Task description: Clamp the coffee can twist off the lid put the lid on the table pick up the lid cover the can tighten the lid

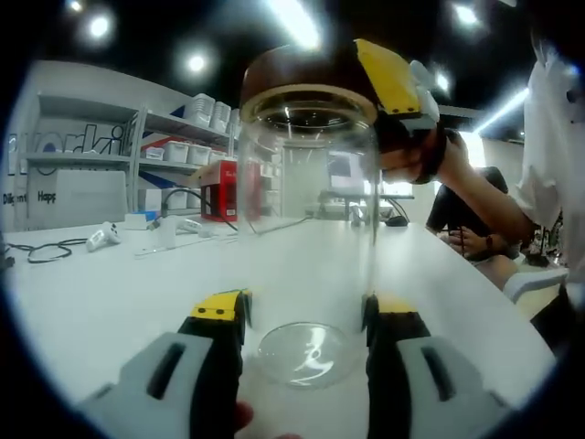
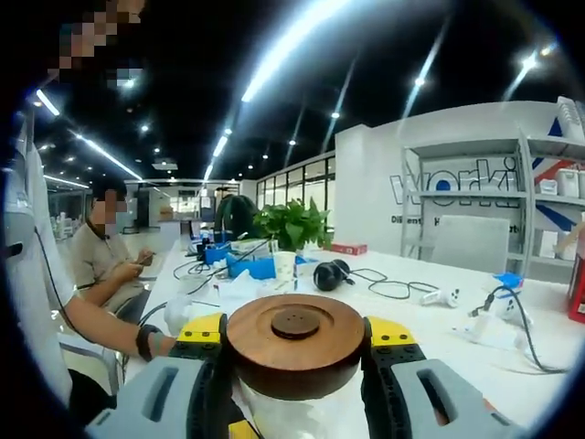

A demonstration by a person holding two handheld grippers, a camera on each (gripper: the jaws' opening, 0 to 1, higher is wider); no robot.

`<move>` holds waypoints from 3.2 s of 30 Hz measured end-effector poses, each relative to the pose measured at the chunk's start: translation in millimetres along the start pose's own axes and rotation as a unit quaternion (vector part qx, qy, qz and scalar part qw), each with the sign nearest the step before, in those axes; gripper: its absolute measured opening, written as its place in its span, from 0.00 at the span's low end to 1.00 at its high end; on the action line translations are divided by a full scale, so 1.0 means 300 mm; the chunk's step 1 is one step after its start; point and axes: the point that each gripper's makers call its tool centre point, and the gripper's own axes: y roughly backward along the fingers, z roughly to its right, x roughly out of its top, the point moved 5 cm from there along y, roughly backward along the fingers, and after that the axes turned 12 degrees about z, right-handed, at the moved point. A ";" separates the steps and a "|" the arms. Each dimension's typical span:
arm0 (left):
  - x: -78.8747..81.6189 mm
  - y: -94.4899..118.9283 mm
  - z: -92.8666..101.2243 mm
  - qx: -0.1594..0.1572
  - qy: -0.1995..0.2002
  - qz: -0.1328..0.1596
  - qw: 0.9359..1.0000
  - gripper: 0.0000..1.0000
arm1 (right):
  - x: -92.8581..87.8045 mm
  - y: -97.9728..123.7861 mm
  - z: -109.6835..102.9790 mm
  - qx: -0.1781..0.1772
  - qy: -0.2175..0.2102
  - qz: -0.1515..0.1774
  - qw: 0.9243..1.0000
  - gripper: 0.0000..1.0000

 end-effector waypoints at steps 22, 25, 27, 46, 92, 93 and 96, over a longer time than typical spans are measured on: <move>0.000 0.000 0.001 0.000 0.000 0.000 1.000 0.43 | -0.005 -0.003 0.027 0.113 -0.024 0.008 0.993 0.51; 0.000 0.000 0.000 0.000 0.000 0.000 1.000 0.43 | -0.008 -0.003 0.031 0.129 -0.031 0.018 0.991 0.51; -0.001 0.000 0.001 0.000 0.000 0.000 1.000 0.43 | -0.009 -0.004 0.034 0.140 -0.036 0.023 0.989 0.51; -0.002 0.001 -0.005 -0.002 0.000 0.000 1.000 0.43 | -0.011 -0.004 0.042 0.187 -0.052 0.064 0.979 0.50; -0.003 -0.001 -0.002 0.000 -0.001 0.000 1.000 0.44 | -0.001 -0.006 0.036 0.171 -0.050 0.054 0.982 0.47; -0.003 0.000 -0.003 0.000 -0.001 0.000 1.000 0.44 | -0.001 -0.006 0.036 0.171 -0.048 0.055 0.983 0.47; -0.003 -0.001 -0.003 -0.001 -0.001 0.000 1.000 0.44 | 0.001 -0.005 0.036 0.170 -0.046 0.058 0.983 0.47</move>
